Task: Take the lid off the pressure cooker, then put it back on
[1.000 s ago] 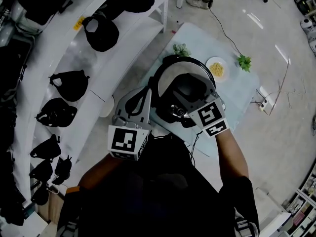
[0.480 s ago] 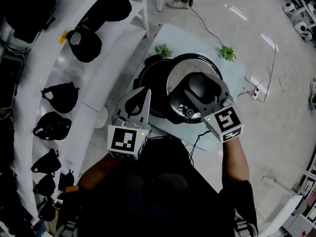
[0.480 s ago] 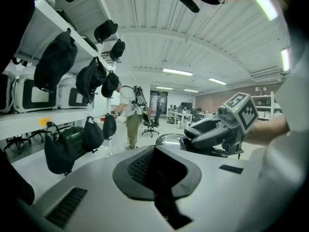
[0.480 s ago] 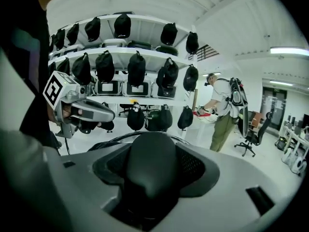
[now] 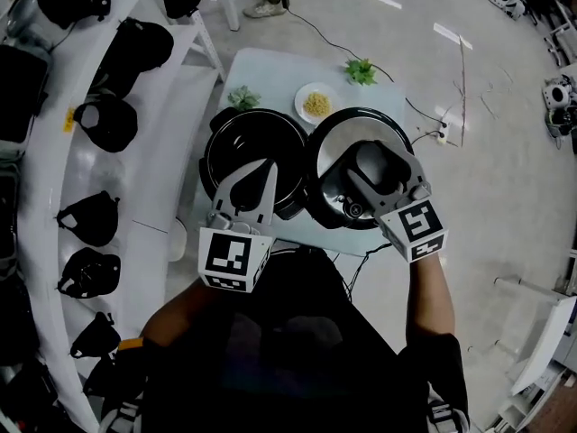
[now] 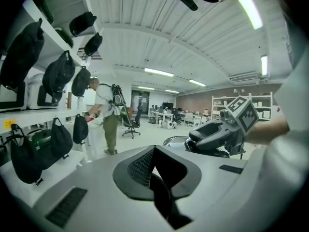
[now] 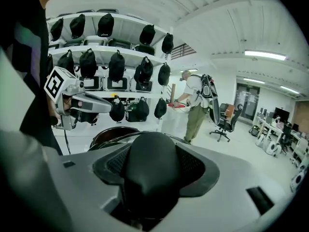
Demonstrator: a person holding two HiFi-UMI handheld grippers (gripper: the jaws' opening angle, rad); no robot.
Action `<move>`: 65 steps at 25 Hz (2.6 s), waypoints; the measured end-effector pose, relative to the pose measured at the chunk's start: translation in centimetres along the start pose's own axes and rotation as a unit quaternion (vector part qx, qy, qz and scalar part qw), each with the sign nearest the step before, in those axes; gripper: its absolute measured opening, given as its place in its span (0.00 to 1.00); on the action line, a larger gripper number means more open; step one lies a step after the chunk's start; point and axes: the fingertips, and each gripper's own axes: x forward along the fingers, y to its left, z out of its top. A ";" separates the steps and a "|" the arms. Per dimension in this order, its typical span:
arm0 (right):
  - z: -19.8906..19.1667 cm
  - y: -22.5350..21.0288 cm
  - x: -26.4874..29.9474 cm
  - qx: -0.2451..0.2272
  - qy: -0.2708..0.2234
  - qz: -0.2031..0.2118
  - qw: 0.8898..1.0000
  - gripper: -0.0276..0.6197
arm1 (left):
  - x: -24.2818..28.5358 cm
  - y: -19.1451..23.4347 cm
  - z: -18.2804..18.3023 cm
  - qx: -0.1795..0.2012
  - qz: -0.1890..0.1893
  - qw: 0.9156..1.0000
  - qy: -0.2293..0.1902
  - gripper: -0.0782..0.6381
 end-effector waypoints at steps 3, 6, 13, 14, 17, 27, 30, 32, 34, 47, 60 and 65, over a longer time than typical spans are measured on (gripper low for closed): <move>-1.6 -1.6 -1.5 0.014 0.006 -0.021 1.000 0.49 | 1.4 -1.8 0.0 0.005 -0.019 1.000 0.005 0.12; -3.1 -2.8 -2.3 0.024 0.012 -0.035 0.999 0.49 | 2.5 -3.1 -0.3 0.012 -0.030 0.999 0.016 0.12; -5.7 -4.8 -2.6 0.038 0.023 -0.045 0.998 0.49 | 4.5 -4.6 -1.1 0.019 -0.035 0.999 0.038 0.12; -6.0 -4.9 -2.5 0.039 0.024 -0.046 0.998 0.49 | 4.7 -4.8 -1.3 0.019 -0.035 0.998 0.041 0.12; -7.0 -5.2 -2.1 0.043 0.028 -0.046 0.998 0.49 | 5.3 -5.1 -1.9 0.018 -0.034 0.998 0.052 0.12; -10.7 -6.0 0.3 0.065 0.044 -0.033 0.996 0.49 | 6.9 -4.9 -3.7 0.015 -0.017 0.996 0.084 0.12; -12.1 -6.1 1.4 0.070 0.052 -0.026 0.996 0.49 | 7.7 -5.1 -4.4 0.014 -0.013 0.995 0.094 0.12; -13.1 -6.1 2.2 0.072 0.058 -0.022 0.996 0.49 | 8.4 -5.3 -4.9 0.009 -0.013 0.995 0.102 0.12; -14.2 -6.2 3.0 0.073 0.065 -0.019 0.995 0.49 | 9.2 -5.5 -5.3 0.003 -0.013 0.994 0.106 0.12; -20.9 -6.6 8.2 0.081 0.104 0.010 0.991 0.49 | 12.6 -6.1 -7.5 -0.024 0.019 0.989 0.145 0.12; -24.9 -5.7 11.5 0.066 0.133 0.029 0.989 0.49 | 13.4 -6.9 -8.2 -0.027 0.030 0.986 0.163 0.12; -25.2 -5.5 11.7 0.053 0.132 0.024 0.990 0.49 | 13.5 -7.0 -8.3 -0.025 0.036 0.985 0.165 0.12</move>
